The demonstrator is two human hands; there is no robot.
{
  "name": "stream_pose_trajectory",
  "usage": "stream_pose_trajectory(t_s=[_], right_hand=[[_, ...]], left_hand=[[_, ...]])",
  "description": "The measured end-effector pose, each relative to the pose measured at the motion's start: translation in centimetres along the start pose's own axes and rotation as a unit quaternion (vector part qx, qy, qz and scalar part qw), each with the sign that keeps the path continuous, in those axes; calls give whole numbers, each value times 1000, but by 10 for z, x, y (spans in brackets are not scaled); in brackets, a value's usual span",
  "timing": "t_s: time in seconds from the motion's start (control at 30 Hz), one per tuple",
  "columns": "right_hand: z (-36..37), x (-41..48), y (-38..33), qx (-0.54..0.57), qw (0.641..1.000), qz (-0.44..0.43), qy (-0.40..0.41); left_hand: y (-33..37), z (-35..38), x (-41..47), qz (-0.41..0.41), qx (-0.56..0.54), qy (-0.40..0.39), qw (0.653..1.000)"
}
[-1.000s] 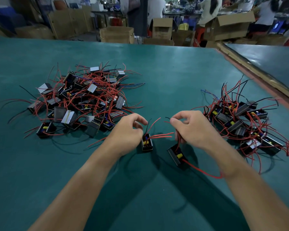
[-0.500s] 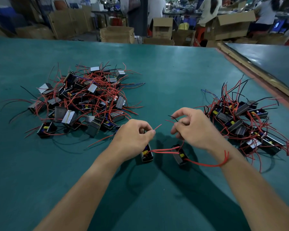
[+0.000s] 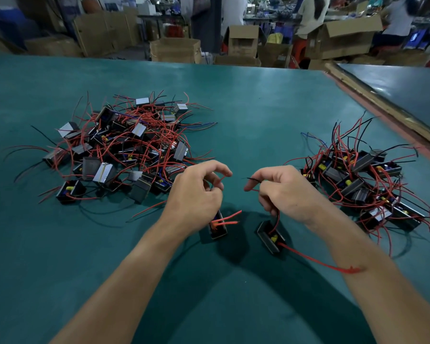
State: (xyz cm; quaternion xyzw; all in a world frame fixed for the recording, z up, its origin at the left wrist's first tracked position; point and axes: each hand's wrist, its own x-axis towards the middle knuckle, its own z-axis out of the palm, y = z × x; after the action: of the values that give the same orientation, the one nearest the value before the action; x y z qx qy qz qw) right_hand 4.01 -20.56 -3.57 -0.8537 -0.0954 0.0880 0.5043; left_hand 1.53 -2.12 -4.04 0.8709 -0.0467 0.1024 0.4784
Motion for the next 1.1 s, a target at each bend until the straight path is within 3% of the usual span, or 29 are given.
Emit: stream_pose_trajectory(t_s=[0.33,0.73,1.1], right_hand=[[1,-2,1,-17,999,-46,17],[1,-3,-2,33,999,-33,13],[0,-3,-4,65,995,-43,64]], left_hand=[[0,2,0,27,-62,7,998],[5,-2,-2,57,-73,39,995],[2,0,0,48,-83,38,995]])
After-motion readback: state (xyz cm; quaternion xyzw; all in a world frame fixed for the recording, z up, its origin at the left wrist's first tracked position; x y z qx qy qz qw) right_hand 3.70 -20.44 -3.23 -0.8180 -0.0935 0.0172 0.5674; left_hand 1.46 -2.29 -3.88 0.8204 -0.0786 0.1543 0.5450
